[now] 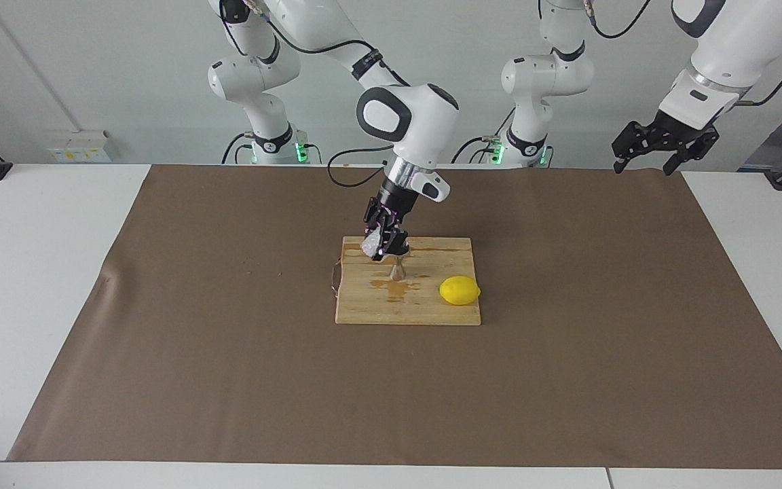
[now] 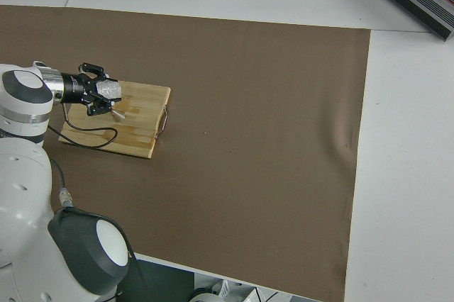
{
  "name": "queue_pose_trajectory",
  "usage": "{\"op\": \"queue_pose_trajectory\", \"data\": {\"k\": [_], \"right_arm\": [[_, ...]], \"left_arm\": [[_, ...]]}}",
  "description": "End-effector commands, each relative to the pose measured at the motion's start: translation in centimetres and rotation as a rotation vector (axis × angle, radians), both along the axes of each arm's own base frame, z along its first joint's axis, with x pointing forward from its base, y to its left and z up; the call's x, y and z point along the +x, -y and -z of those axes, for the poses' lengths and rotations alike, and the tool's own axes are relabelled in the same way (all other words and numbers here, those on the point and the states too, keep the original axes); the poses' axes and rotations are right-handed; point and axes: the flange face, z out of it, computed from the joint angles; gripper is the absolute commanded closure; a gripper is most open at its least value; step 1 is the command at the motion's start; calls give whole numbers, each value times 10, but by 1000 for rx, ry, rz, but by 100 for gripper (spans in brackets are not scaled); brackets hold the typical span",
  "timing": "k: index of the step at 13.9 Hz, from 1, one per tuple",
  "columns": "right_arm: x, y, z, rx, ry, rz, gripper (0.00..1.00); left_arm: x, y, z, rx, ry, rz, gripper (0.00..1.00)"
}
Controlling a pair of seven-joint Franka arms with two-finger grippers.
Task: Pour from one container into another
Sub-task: 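Carry the white cup with the right gripper back to its spot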
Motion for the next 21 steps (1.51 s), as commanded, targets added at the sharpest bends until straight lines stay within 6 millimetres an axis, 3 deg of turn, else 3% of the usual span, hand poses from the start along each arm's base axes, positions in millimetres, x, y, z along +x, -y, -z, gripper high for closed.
{"op": "queue_pose_trajectory", "data": {"k": [1, 17, 21], "right_arm": [[-6, -2, -4, -16, 33, -1, 96], [-6, -5, -12, -21, 23, 4, 98], [-4, 10, -33, 77, -24, 89, 99]], "left_arm": [[-3, -2, 1, -9, -11, -4, 0], [-3, -2, 1, -9, -11, -4, 0], [-3, -2, 1, -9, -11, -5, 0]]}}
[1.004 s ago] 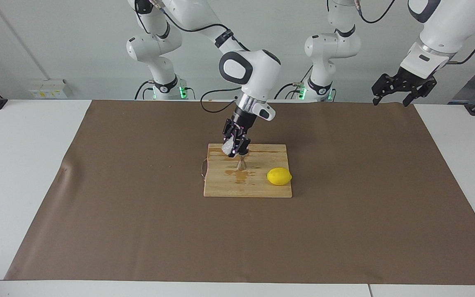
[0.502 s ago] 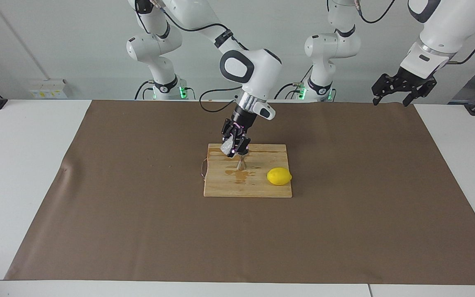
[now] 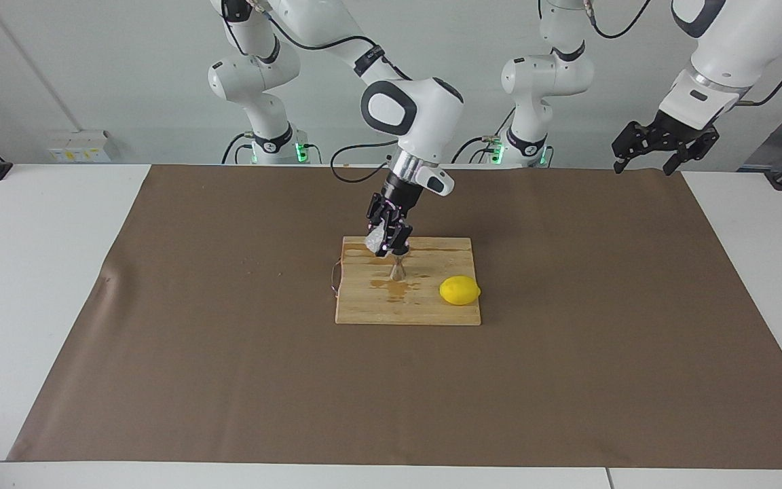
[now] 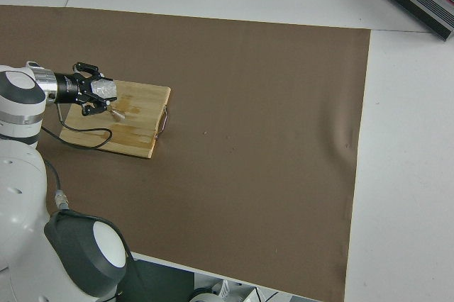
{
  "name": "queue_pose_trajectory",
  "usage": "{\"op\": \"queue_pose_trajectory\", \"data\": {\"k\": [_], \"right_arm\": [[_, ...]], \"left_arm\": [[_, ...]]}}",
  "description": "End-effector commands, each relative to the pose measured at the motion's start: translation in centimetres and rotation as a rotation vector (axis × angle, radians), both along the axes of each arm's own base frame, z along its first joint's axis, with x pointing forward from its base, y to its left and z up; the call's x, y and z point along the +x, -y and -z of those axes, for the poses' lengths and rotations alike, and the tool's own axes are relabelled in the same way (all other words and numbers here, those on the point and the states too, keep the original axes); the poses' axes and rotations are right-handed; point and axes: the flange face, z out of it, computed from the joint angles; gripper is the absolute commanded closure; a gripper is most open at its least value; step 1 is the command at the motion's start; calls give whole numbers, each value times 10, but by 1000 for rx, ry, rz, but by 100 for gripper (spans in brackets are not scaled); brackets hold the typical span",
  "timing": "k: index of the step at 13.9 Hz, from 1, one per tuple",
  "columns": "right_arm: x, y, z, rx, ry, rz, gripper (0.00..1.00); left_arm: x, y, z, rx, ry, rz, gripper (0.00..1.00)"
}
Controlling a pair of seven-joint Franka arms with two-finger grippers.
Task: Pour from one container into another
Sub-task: 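Carry the white cup with the right gripper back to its spot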
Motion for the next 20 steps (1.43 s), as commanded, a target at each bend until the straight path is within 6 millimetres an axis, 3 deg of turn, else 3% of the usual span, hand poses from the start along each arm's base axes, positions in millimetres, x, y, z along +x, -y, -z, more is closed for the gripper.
{"op": "queue_pose_trajectory", "data": {"k": [1, 5, 9, 16, 20], "right_arm": [[4, 19, -21, 75, -32, 94, 99], [13, 35, -21, 145, -85, 169, 100], [30, 72, -24, 224, -143, 291, 100], [43, 166, 2, 350, -345, 496, 100], [48, 223, 33, 436, -325, 508, 100]], "left_arm": [[-3, -2, 1, -9, -11, -5, 0], [-3, -2, 1, -9, -11, -4, 0], [-3, -2, 1, -9, -11, -4, 0], [-3, -2, 1, -9, -11, -4, 0], [-3, -2, 1, -9, -11, -4, 0]]}}
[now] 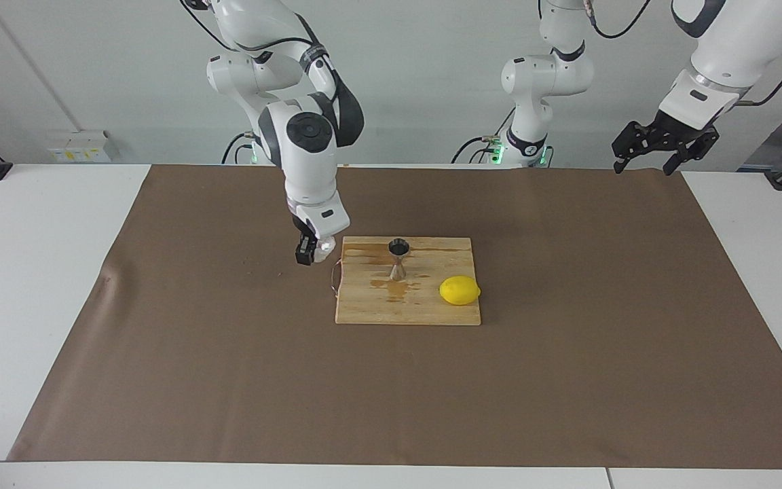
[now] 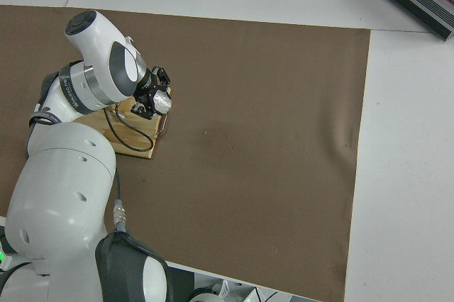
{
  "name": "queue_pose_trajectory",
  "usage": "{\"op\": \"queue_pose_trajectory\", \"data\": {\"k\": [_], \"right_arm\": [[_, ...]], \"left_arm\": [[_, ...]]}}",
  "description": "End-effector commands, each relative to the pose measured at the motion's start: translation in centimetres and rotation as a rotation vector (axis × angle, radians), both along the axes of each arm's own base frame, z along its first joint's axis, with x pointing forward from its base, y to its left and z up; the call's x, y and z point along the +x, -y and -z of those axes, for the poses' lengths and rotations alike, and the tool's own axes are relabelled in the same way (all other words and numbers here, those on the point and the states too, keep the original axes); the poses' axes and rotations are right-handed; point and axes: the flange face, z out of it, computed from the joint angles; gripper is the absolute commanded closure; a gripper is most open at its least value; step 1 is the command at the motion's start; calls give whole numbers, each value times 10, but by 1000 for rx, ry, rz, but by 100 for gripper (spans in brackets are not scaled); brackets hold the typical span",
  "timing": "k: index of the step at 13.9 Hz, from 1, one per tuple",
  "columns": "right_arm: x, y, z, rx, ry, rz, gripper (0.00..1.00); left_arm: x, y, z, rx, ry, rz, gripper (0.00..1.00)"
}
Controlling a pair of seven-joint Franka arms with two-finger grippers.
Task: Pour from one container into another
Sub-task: 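Carry the white cup with the right gripper back to its spot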
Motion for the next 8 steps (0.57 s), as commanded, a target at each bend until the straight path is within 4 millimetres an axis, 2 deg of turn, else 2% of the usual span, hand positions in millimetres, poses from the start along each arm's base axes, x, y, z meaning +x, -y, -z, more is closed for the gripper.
{"op": "queue_pose_trajectory", "data": {"k": [1, 4, 8], "right_arm": [[-19, 31, 17, 57, -3, -21, 100], [-26, 55, 35, 71, 31, -59, 100], [-32, 109, 64, 162, 47, -122, 99]], "left_arm": [[-3, -2, 1, -9, -11, -4, 0], [-3, -2, 1, -9, -11, -5, 0], [-3, -2, 1, -9, -11, -4, 0]]}}
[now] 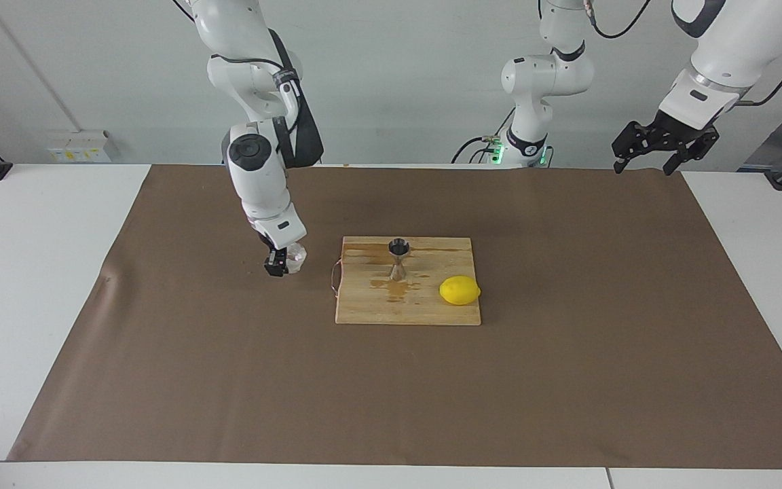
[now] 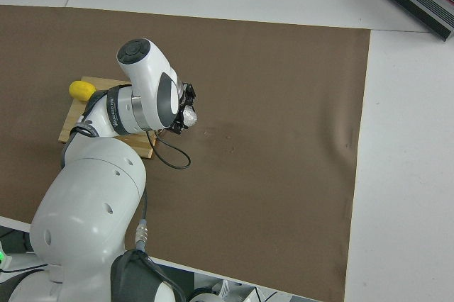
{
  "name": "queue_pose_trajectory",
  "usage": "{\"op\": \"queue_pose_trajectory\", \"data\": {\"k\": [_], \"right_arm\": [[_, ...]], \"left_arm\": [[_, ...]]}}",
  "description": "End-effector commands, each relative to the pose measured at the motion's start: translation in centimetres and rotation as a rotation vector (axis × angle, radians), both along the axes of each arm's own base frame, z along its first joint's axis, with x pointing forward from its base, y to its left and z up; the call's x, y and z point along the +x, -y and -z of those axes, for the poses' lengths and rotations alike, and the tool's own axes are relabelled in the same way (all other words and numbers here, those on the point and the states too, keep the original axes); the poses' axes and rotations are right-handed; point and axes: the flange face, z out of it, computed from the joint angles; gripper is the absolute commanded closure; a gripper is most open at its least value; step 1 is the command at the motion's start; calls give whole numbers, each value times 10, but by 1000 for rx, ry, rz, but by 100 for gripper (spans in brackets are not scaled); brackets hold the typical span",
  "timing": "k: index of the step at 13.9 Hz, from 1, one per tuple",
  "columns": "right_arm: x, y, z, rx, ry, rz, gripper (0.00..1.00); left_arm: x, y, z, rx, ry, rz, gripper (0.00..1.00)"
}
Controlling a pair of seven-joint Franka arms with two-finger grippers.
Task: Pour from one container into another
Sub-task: 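Carry the white cup with the right gripper back to its spot, then lower the white cup onto the table and open the right gripper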
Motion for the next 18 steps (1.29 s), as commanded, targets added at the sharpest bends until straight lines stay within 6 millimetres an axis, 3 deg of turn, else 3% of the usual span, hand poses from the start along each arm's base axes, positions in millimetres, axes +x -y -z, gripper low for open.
{"op": "queue_pose_trajectory", "data": {"k": [1, 6, 12, 13, 14, 15, 18], "right_arm": [[-16, 40, 16, 43, 23, -30, 99], [-28, 80, 40, 88, 32, -48, 99], [-42, 92, 58, 109, 48, -57, 97], [-42, 92, 57, 109, 49, -57, 76], [-41, 91, 58, 109, 49, -56, 32], [-41, 91, 57, 108, 53, -49, 0], [-41, 90, 57, 109, 53, -54, 0]], "left_arm": [[-3, -2, 1, -9, -11, -4, 0], [-3, -2, 1, -9, -11, -5, 0], [-3, -2, 1, -9, -11, -5, 0], [-3, -2, 1, -9, -11, -4, 0], [-3, -2, 1, -9, -11, -4, 0], [-3, -2, 1, -9, -11, -4, 0], [-3, -2, 1, -9, -11, -4, 0]]}}
